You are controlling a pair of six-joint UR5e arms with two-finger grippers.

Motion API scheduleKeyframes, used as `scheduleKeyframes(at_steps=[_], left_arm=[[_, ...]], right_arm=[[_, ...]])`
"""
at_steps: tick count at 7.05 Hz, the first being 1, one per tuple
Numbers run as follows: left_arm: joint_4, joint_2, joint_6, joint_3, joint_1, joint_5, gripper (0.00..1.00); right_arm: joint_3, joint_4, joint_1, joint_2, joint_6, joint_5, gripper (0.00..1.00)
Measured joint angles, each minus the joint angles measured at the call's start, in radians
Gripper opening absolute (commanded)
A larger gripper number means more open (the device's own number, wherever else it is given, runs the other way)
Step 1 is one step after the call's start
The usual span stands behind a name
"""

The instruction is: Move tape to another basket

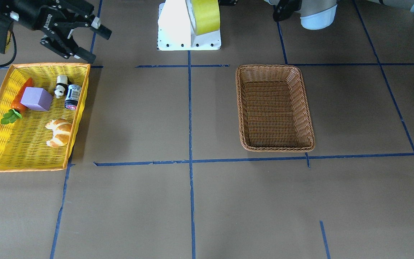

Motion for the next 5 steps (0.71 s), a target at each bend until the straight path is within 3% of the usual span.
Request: scheduleKeyframes(at_steps=[3,5], left_arm=[[0.509,-0.002,0.341,-0.065,-0.03,-0.122,0.0],[0.725,0.026,0.535,-0.074,-0.02,-0.125,0.0]], right_arm=[[0.003,-0.441,0.047,-0.006,-0.458,-0.037,1.0],[0.005,-0.689,0.026,-0.012,-0.749,-0.148,1.0]])
